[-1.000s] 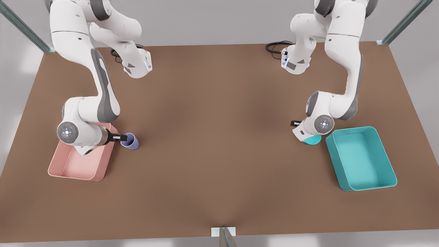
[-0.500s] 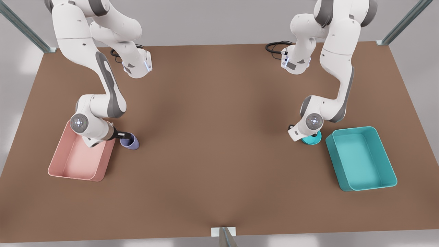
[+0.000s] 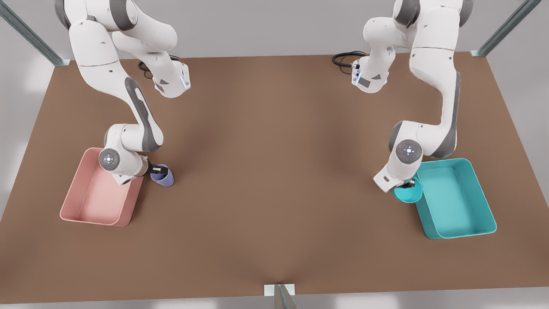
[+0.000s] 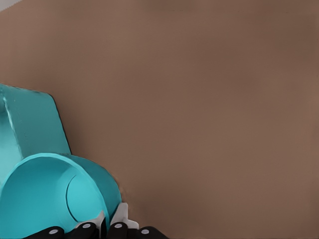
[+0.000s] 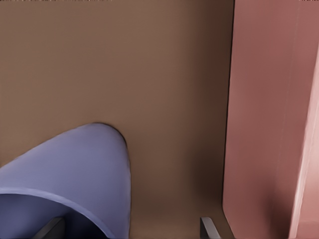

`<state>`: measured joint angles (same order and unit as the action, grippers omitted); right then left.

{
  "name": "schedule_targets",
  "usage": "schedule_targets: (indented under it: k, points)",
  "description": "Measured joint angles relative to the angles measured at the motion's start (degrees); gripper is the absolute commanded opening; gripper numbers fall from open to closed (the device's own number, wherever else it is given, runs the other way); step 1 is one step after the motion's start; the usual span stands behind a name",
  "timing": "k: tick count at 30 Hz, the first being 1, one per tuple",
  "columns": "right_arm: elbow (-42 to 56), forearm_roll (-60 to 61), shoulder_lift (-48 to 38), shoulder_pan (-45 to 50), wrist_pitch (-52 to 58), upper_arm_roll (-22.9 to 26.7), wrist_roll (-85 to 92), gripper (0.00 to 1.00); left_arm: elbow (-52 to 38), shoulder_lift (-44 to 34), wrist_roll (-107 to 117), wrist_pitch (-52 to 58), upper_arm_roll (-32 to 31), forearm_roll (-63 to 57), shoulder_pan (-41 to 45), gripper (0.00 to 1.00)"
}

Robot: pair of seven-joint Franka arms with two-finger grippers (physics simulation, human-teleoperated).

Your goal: Put the bowls and cups in different boxes

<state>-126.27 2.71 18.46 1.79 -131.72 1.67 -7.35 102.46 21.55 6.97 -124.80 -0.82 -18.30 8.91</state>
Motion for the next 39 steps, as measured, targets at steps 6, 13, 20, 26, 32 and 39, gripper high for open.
schedule_targets:
  k: [6,13,20,26,32,39]
  points:
    - [0.01,0.57,-0.04,-0.24,-0.94,-0.04,0.55,0.21,-14.02,6.3,-2.07,10.82,2.12,1.3,-10.86,0.21]
    - [1.83,0.87,-1.44,-0.21,-0.57,-0.28,1.82,0.21,-12.05,14.71,-5.11,8.96,5.42,4.46,-14.65,0.21]
    - [19.88,2.21,-4.04,-5.27,10.07,2.18,5.75,0.21,-12.08,17.62,-7.49,4.49,5.48,5.56,-16.36,1.0]
    - [23.66,0.0,1.73,-9.6,14.07,9.69,13.43,0.21,-12.33,6.78,-10.66,10.34,5.23,10.66,-14.21,1.0]
    - [25.32,0.73,10.63,-10.96,11.26,9.73,18.95,0.21,-15.98,-8.54,-8.7,25.47,1.37,17.13,-5.41,1.0]
    - [24.75,2.21,12.88,-10.5,8.34,9.26,23.15,1.0,-20.78,-7.33,-5.6,37.11,-1.48,18.08,-4.72,1.0]
